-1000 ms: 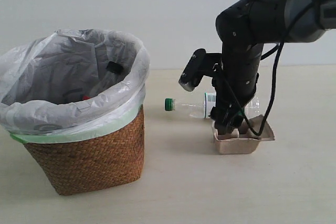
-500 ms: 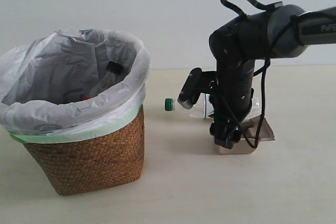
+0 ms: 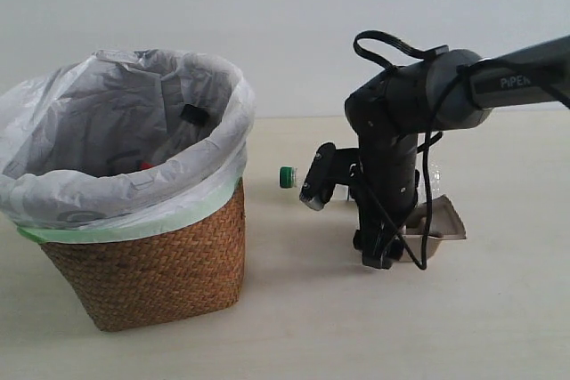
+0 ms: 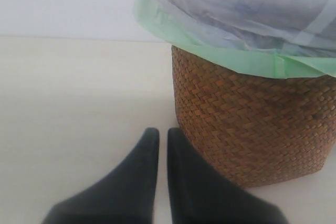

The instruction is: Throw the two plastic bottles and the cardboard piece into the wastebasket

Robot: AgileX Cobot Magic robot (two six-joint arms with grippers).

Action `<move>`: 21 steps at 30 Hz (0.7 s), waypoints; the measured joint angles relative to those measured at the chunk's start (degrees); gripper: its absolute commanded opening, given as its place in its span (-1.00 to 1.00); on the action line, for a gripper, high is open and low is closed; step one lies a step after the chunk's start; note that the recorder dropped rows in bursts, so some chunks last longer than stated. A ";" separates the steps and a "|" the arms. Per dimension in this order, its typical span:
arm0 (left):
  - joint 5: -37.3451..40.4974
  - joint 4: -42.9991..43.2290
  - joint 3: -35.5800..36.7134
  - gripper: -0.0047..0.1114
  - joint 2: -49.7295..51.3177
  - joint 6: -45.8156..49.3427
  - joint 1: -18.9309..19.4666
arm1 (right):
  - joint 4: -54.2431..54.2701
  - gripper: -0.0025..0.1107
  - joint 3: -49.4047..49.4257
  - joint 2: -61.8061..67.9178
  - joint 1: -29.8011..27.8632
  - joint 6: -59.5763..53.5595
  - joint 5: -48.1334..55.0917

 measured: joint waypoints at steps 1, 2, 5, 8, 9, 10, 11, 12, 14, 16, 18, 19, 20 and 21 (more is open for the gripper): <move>0.00 0.00 0.00 -0.82 0.00 0.00 0.00 | -0.40 -0.03 0.00 0.00 0.00 0.00 0.00; 0.00 0.00 0.00 -0.82 0.00 0.00 0.00 | -0.55 -0.20 0.00 0.00 0.00 0.00 0.14; 0.00 0.00 0.00 -0.82 0.00 0.00 0.00 | -0.79 -0.93 0.00 0.00 0.00 0.00 1.33; 0.00 0.00 0.00 -0.82 0.00 0.00 0.00 | -0.79 -0.90 0.00 0.00 0.00 1.51 3.09; 0.00 0.00 0.00 -0.82 0.00 0.00 0.00 | -0.79 -0.91 0.00 0.00 0.00 2.19 3.66; 0.00 0.00 0.00 -0.82 0.00 0.00 0.00 | -0.79 -0.91 0.00 0.00 0.00 3.19 4.20; 0.00 0.00 0.00 -0.82 0.00 0.00 0.00 | -0.79 -0.91 0.00 0.00 0.00 4.48 4.76; 0.00 0.00 0.00 -0.82 0.00 0.00 0.00 | -0.79 -0.91 0.00 0.00 0.00 5.92 5.18; 0.00 0.00 0.00 -0.82 0.00 0.00 0.00 | 0.40 -0.91 0.00 -0.23 0.00 7.75 5.74; 0.00 0.00 0.00 -0.82 0.00 0.00 0.00 | 3.75 -0.91 0.09 -1.07 0.00 8.31 6.31; 0.00 0.00 0.00 -0.82 0.00 0.00 0.00 | 7.63 -0.91 0.09 -2.84 0.00 8.57 6.18; 0.00 0.00 0.00 -0.82 0.00 0.00 0.00 | 9.81 -0.91 0.13 -4.05 0.00 8.87 5.96; 0.00 0.00 0.00 -0.82 0.00 0.00 0.00 | 11.75 -0.91 0.13 -5.40 0.00 9.49 5.84; 0.00 0.00 0.00 -0.82 0.00 0.00 0.00 | 13.49 -0.91 0.13 -6.53 0.00 10.57 5.73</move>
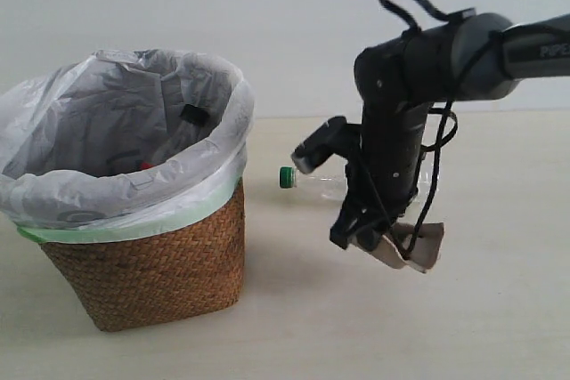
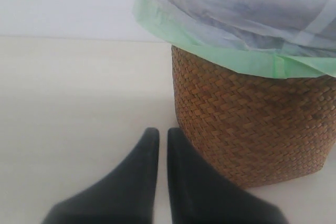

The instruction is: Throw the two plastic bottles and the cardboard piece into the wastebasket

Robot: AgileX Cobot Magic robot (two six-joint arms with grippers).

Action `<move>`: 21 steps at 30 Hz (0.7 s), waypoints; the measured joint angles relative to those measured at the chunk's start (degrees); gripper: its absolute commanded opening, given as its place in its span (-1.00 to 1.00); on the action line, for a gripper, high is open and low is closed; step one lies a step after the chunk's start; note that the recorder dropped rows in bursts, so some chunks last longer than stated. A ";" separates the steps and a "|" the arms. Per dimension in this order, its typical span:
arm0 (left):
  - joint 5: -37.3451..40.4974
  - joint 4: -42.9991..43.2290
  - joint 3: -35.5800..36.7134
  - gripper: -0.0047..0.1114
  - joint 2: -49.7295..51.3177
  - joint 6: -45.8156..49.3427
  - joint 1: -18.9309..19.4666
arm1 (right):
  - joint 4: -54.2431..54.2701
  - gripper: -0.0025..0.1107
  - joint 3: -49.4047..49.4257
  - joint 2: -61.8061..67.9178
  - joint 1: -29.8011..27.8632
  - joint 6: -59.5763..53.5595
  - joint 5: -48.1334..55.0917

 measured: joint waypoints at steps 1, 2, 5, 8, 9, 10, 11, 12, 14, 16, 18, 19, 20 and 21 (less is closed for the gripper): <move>0.00 0.00 0.00 -0.82 0.00 0.00 0.00 | 1.34 -0.91 0.09 -1.50 0.00 0.83 -0.17; 0.00 0.00 0.00 -0.82 0.00 0.00 0.00 | 2.35 -0.91 0.64 -3.10 0.00 1.86 -0.62; 0.00 0.00 0.00 -0.82 0.00 0.00 0.00 | 5.06 -0.91 5.26 -8.74 0.00 3.92 -4.25; 0.00 0.00 0.00 -0.82 0.00 0.00 0.00 | 8.13 -0.91 14.07 -15.47 0.00 6.65 -12.41; 0.00 0.00 0.00 -0.82 0.00 0.00 0.00 | 8.79 -0.91 17.76 -18.45 0.00 7.97 -15.71; 0.00 0.00 0.00 -0.82 0.00 0.00 0.00 | 9.33 -0.91 21.55 -20.94 0.00 9.37 -19.04; 0.00 0.00 0.00 -0.82 0.00 0.00 0.00 | 9.48 -0.91 25.29 -22.43 0.00 10.65 -21.72; 0.00 0.00 0.00 -0.82 0.00 0.00 0.00 | 9.74 -0.91 28.81 -25.27 0.00 12.26 -24.83; 0.00 0.00 0.00 -0.82 0.00 0.00 0.00 | 9.87 -0.91 34.19 -29.22 0.00 14.34 -29.31; 0.00 0.00 0.00 -0.82 0.00 0.00 0.00 | 9.87 -0.91 37.84 -32.99 0.00 15.35 -31.83; 0.00 0.00 0.00 -0.82 0.00 0.00 0.00 | 9.87 -0.91 38.77 -36.13 0.00 15.80 -31.94; 0.00 0.00 0.00 -0.82 0.00 0.00 0.00 | 9.87 -0.91 38.77 -37.30 0.00 16.29 -32.06; 0.00 0.00 0.00 -0.82 0.00 0.00 0.00 | 9.87 -0.91 38.77 -38.74 0.00 16.98 -32.34; 0.00 0.00 0.00 -0.82 0.00 0.00 0.00 | 9.87 -0.91 38.64 -40.11 0.00 17.71 -32.79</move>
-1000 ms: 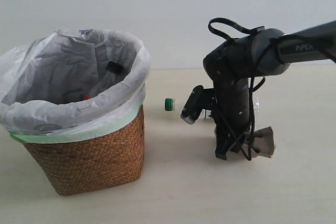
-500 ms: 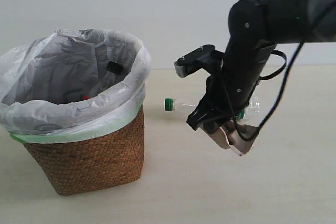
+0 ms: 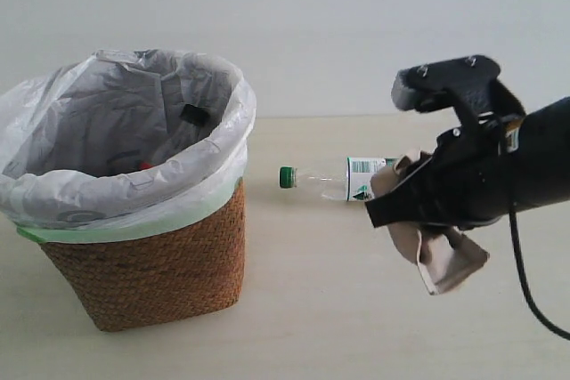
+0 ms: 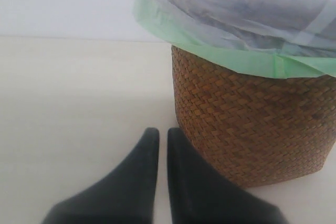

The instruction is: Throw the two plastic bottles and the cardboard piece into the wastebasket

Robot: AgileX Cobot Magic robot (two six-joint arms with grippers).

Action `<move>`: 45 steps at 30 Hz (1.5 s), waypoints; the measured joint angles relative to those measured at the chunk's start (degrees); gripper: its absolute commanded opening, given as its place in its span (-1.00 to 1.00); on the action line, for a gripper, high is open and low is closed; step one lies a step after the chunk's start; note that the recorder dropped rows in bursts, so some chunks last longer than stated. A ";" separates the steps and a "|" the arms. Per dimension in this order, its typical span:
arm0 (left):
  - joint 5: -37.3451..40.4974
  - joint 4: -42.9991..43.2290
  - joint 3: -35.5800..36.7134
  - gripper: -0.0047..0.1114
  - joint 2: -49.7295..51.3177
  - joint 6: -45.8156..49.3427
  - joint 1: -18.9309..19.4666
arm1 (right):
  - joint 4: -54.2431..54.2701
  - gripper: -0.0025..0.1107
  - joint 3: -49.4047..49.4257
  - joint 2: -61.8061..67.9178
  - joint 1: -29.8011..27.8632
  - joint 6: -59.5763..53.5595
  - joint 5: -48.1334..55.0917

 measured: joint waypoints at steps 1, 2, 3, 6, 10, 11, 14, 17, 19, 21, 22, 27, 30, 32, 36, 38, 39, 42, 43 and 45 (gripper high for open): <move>0.00 0.00 0.00 -0.82 0.00 0.00 0.00 | 0.00 -0.91 -0.22 -1.26 0.00 0.66 -0.31; 0.00 0.00 0.00 -0.82 0.00 0.00 0.00 | 0.00 -0.91 -0.60 -2.15 0.00 0.91 -0.29; 0.00 0.00 0.00 -0.82 0.00 0.00 0.00 | -0.82 -0.91 -0.85 -3.11 -0.11 1.61 -0.44; 0.00 0.00 0.00 -0.82 0.00 0.00 0.00 | -3.26 -0.91 -1.68 -4.91 -1.78 4.05 -0.44; 0.00 0.00 0.00 -0.82 0.00 0.00 0.00 | -5.81 -0.91 -1.82 -5.19 -7.82 5.99 1.41; 0.00 0.00 0.00 -0.82 0.00 0.00 0.00 | -6.51 -0.91 -1.82 -5.19 -10.02 6.34 2.16; 0.00 0.00 0.00 -0.82 0.00 0.00 0.00 | -8.79 -0.91 -1.82 -5.19 -17.05 7.23 4.79; 0.00 0.00 0.00 -0.82 0.00 0.00 0.00 | -10.73 -0.91 -1.82 -5.19 -22.51 8.03 6.37; 0.00 0.00 0.00 -0.82 0.00 0.00 0.00 | -11.26 -0.86 -1.82 -5.09 -23.57 8.29 6.62; 0.00 0.00 0.00 -0.82 0.00 0.00 0.00 | -11.31 -0.65 -1.82 -3.96 -22.48 8.29 4.91; 0.00 0.00 0.00 -0.82 0.00 0.00 0.00 | -11.31 -0.46 -2.00 -3.40 -21.20 8.29 3.85; 0.00 0.00 0.00 -0.82 0.00 0.00 0.00 | 3.54 0.11 -17.52 6.23 -2.52 8.19 -2.60; 0.00 0.00 0.00 -0.82 0.00 0.00 0.00 | 10.17 0.02 -36.25 10.52 6.49 7.85 -3.10; 0.00 0.00 0.00 -0.82 0.00 0.00 0.00 | 10.80 0.26 -49.12 11.62 9.34 7.27 -1.08; 0.00 0.00 0.00 -0.82 0.00 0.00 0.00 | 6.85 0.67 -56.10 13.94 8.67 10.36 9.63; 0.00 0.00 0.00 -0.82 0.00 0.00 0.00 | 7.71 0.67 -56.10 17.12 9.21 11.05 10.03; 0.00 0.00 0.00 -0.82 0.00 0.00 0.00 | 8.45 0.67 -55.99 18.01 9.64 10.22 10.03; 0.00 0.00 0.00 -0.82 0.00 0.00 0.00 | 9.24 0.67 -55.90 19.09 10.50 7.01 10.14; 0.00 0.00 0.00 -0.82 0.00 0.00 0.00 | 7.71 0.67 -55.90 18.73 10.50 6.75 10.45; 0.00 0.00 0.00 -0.82 0.00 0.00 0.00 | 2.37 0.67 -55.90 18.02 10.50 6.61 13.19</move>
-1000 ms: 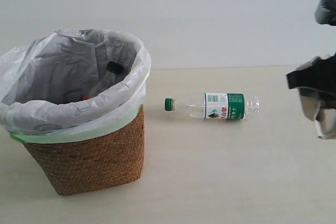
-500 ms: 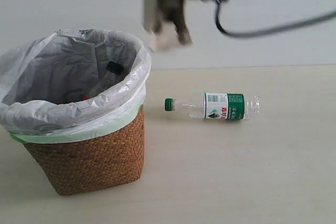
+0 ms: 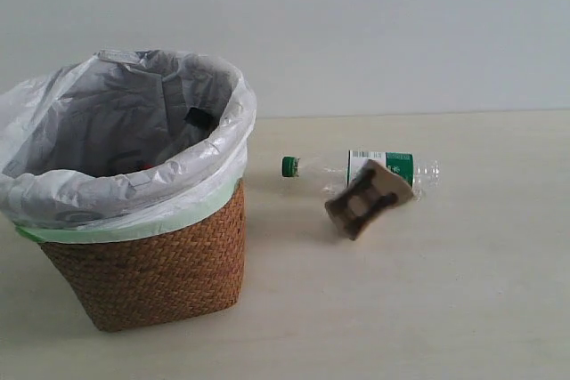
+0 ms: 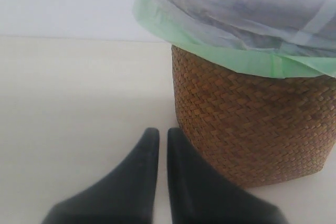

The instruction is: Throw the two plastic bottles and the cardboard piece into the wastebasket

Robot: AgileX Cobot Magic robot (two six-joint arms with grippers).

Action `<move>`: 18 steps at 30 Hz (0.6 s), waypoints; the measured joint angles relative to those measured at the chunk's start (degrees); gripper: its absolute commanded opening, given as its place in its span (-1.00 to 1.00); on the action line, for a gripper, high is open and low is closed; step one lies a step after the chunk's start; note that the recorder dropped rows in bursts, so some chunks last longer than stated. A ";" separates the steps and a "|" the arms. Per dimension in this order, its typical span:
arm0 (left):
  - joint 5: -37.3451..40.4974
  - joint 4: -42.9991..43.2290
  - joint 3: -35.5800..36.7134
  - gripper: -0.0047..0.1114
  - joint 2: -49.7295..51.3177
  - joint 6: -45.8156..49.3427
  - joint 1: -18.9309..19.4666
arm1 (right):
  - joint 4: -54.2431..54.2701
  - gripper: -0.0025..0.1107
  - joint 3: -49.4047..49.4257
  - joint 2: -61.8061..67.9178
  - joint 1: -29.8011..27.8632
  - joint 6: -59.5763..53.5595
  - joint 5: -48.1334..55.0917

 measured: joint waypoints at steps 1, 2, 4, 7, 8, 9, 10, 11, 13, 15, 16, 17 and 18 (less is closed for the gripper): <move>0.00 0.00 0.00 -0.82 0.00 0.00 0.00 | -2.60 0.67 -0.10 -0.44 0.00 0.49 1.65; 0.00 0.00 0.00 -0.82 0.00 0.00 0.00 | -5.17 0.67 -0.10 -0.58 0.00 1.17 3.14; 0.00 0.00 0.00 -0.82 0.00 0.00 0.00 | -9.34 0.67 -0.10 -0.71 -0.64 3.16 7.12; 0.00 0.00 0.00 -0.82 0.00 0.00 0.00 | -12.84 0.67 -0.10 -0.71 -2.44 4.72 12.96; 0.00 0.00 0.00 -0.82 0.00 0.00 0.00 | -13.40 0.67 -0.10 -0.71 -2.95 4.92 14.62; 0.00 0.00 0.00 -0.82 0.00 0.00 0.00 | -14.30 0.67 -0.10 -0.80 -3.43 5.18 16.46; 0.00 0.00 0.00 -0.82 0.00 0.00 0.00 | -15.89 0.67 -0.10 -0.80 -3.95 5.36 18.05; 0.00 0.00 0.00 -0.82 0.00 0.00 0.00 | -17.61 0.67 -0.10 -0.80 -4.03 5.59 19.39; 0.00 0.00 0.00 -0.82 0.00 0.00 0.00 | -22.16 0.67 -0.10 -0.80 -4.03 6.14 22.16; 0.00 0.00 0.00 -0.82 0.00 0.00 0.00 | -25.31 0.67 -0.10 -0.80 -4.03 7.91 25.00; 0.00 0.00 0.00 -0.82 0.00 0.00 0.00 | -26.16 0.67 -0.10 -0.80 -4.08 8.84 26.18; 0.00 0.00 0.00 -0.82 0.00 0.00 0.00 | -27.09 0.67 -0.10 -0.80 -4.17 9.73 27.29; 0.00 0.00 0.00 -0.82 0.00 0.00 0.00 | -28.02 0.67 -0.10 -0.80 -4.17 10.84 28.63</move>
